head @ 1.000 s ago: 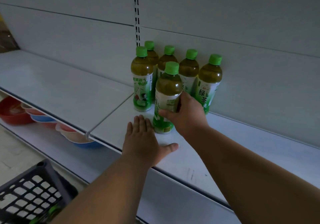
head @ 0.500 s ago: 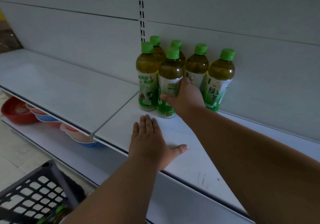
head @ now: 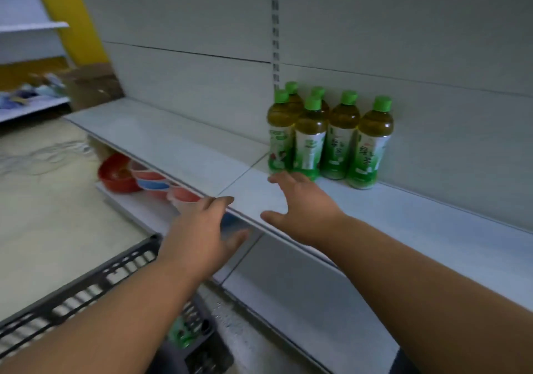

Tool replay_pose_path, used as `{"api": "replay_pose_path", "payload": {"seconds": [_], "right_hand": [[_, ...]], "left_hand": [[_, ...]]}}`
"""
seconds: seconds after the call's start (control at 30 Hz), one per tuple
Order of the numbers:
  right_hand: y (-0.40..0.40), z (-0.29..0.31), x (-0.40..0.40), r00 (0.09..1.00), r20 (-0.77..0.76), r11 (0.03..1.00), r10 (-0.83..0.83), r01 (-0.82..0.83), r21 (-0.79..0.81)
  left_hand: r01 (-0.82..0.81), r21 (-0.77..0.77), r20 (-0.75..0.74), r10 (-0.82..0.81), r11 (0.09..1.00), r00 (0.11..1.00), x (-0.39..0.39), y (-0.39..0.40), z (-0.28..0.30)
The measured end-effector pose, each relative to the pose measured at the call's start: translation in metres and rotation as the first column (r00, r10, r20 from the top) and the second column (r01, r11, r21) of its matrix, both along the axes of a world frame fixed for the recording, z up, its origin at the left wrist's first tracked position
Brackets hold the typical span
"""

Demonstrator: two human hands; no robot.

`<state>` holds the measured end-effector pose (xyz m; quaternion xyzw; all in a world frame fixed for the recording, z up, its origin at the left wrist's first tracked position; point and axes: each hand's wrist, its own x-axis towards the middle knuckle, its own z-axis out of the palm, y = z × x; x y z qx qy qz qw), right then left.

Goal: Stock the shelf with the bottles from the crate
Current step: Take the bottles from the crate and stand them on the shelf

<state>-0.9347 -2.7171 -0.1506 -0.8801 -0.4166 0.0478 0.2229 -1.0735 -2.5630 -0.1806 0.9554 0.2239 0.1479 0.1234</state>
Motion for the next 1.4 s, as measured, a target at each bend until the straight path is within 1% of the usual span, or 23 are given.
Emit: {"api": "replay_pose_path", "payload": {"seconds": [0.13, 0.27, 0.4, 0.57, 0.73, 0.87, 0.97, 1.07, 1.17, 1.27, 1.4], "right_hand": [[0.037, 0.010, -0.080, 0.963, 0.078, 0.961, 0.258, -0.247, -0.124], [0.069, 0.016, -0.162, 0.891, 0.101, 0.891, 0.443, -0.424, -0.166], [0.099, 0.004, -0.226, 0.833, 0.069, 0.829, 0.549, -0.531, -0.174], [0.143, -0.047, -0.275, 0.773, -0.034, 0.754, 0.633, -0.626, -0.196], [0.192, -0.108, -0.297, 0.763, -0.106, 0.734, 0.637, -0.643, -0.217], [0.234, -0.160, -0.309, 0.758, -0.207, 0.723, 0.619, -0.652, -0.228], [0.268, -0.202, -0.319, 0.762, -0.328, 0.727, 0.558, -0.640, -0.251], [0.296, -0.245, -0.322, 0.784, -0.423, 0.757, 0.454, -0.590, -0.280], [0.319, -0.283, -0.324, 0.788, -0.489, 0.763, 0.374, -0.561, -0.320], [0.339, -0.316, -0.328, 0.771, -0.541, 0.766, 0.336, -0.559, -0.319], [0.368, -0.352, -0.347, 0.750, -0.597, 0.776, 0.285, -0.546, -0.316]], "left_hand": [[-0.174, 0.068, -0.097, 0.180, 0.982, 0.979, -0.106, 0.001, 0.021], [-0.330, 0.114, -0.118, 0.343, 0.937, 0.932, -0.205, -0.005, 0.028], [-0.478, 0.105, -0.124, 0.488, 0.872, 0.864, -0.281, -0.002, 0.013], [-0.605, 0.024, -0.158, 0.600, 0.796, 0.784, -0.338, 0.019, -0.043], [-0.692, -0.029, -0.218, 0.671, 0.722, 0.709, -0.357, 0.051, -0.109], [-0.722, -0.038, -0.269, 0.689, 0.691, 0.673, -0.377, 0.094, -0.154], [-0.708, -0.040, -0.299, 0.667, 0.705, 0.682, -0.390, 0.124, -0.187], [-0.654, 0.010, -0.386, 0.606, 0.757, 0.696, -0.395, 0.142, -0.219], [-0.653, 0.013, -0.422, 0.596, 0.757, 0.683, -0.400, 0.147, -0.244], [-0.663, 0.013, -0.412, 0.608, 0.748, 0.679, -0.400, 0.147, -0.256], [-0.662, -0.015, -0.426, 0.594, 0.749, 0.682, -0.403, 0.149, -0.255]]}}
